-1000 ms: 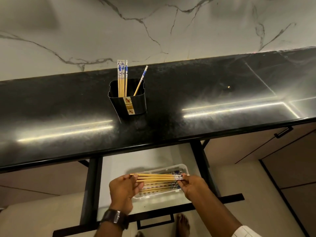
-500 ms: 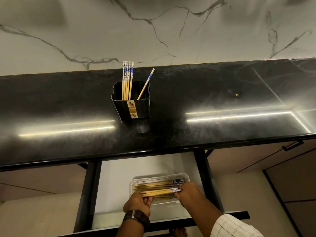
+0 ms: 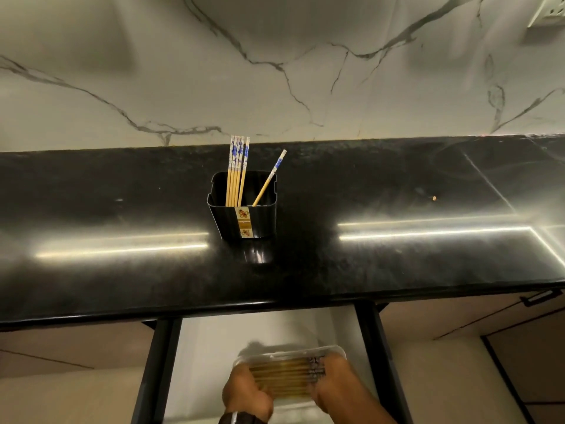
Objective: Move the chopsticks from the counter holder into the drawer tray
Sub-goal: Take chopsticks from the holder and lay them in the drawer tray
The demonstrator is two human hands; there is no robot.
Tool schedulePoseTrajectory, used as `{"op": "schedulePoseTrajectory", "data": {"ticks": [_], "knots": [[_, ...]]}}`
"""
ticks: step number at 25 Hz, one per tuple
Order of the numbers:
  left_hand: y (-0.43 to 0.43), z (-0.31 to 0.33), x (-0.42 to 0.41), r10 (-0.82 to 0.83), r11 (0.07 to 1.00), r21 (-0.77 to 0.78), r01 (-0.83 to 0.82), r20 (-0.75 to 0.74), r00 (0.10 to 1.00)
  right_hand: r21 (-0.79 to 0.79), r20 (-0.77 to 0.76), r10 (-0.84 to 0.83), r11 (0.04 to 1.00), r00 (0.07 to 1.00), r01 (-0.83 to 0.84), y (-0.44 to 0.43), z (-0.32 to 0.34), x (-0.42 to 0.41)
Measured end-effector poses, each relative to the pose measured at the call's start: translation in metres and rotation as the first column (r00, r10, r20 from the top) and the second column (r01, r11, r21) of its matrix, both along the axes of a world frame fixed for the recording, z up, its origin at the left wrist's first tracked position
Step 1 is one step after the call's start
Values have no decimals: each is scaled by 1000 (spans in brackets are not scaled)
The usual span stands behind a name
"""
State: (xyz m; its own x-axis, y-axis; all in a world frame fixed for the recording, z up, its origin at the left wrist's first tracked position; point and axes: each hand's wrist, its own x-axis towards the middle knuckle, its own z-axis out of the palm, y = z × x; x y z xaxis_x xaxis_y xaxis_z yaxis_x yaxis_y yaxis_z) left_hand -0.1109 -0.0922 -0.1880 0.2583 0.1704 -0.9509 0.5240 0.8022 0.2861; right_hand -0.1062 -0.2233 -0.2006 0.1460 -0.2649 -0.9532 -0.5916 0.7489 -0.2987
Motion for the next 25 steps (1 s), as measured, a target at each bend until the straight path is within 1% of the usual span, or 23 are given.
{"op": "schedulePoseTrajectory", "data": {"ticks": [1,3,4,5,6,7,8,9,10,11,12,13,14,15,16,18,21,23,25], "knots": [[3,8,4,24,998,50,-24,4,1000,-6,96,62,998,993,-62,4,16,2],[10,24,18,88,978,191,-89,14,996,-173,252,105,983,962,-62,7,46,17],[10,36,28,116,959,254,-124,47,992,-264,394,119,965,911,-12,11,72,31],[12,48,38,133,944,288,-162,120,984,-340,539,162,940,826,38,13,97,49],[15,61,49,104,934,313,-174,227,968,-411,649,256,910,716,47,16,119,71],[17,77,60,42,931,326,-166,355,934,-499,688,362,865,629,47,21,138,97],[20,93,75,-63,914,378,-148,490,869,-581,672,450,812,589,43,25,150,127],[23,105,91,-215,868,484,-115,573,791,-649,628,516,761,582,25,28,156,160],[26,115,109,-397,768,635,-82,572,717,-697,565,573,716,594,-28,30,160,193],[29,125,128,-581,609,791,-51,489,650,-714,502,608,692,615,-102,32,162,223],[33,130,147,-736,400,916,-13,330,591,-713,437,634,677,637,-185,32,162,248],[37,133,164,-829,198,979,43,143,541,-707,384,662,659,643,-256,33,160,269],[42,132,179,-869,51,993,105,-8,494,-713,338,695,630,635,-309,34,156,287],[46,129,189,-887,-29,987,161,-100,451,-729,304,725,595,618,-340,37,152,303],[50,127,196,-898,-73,978,194,-149,413,-750,286,752,561,594,-349,41,150,316],[55,119,203,-917,-107,976,189,-170,361,-777,302,789,528,535,-341,49,147,337],[59,110,206,-924,-83,983,166,-138,357,-795,326,834,496,445,-348,62,149,351],[60,108,206,-924,-86,984,159,-138,356,-813,329,866,463,376,-353,68,151,357],[60,109,207,-925,-87,985,152,-136,356,-822,342,882,449,325,-352,72,153,361]]}}
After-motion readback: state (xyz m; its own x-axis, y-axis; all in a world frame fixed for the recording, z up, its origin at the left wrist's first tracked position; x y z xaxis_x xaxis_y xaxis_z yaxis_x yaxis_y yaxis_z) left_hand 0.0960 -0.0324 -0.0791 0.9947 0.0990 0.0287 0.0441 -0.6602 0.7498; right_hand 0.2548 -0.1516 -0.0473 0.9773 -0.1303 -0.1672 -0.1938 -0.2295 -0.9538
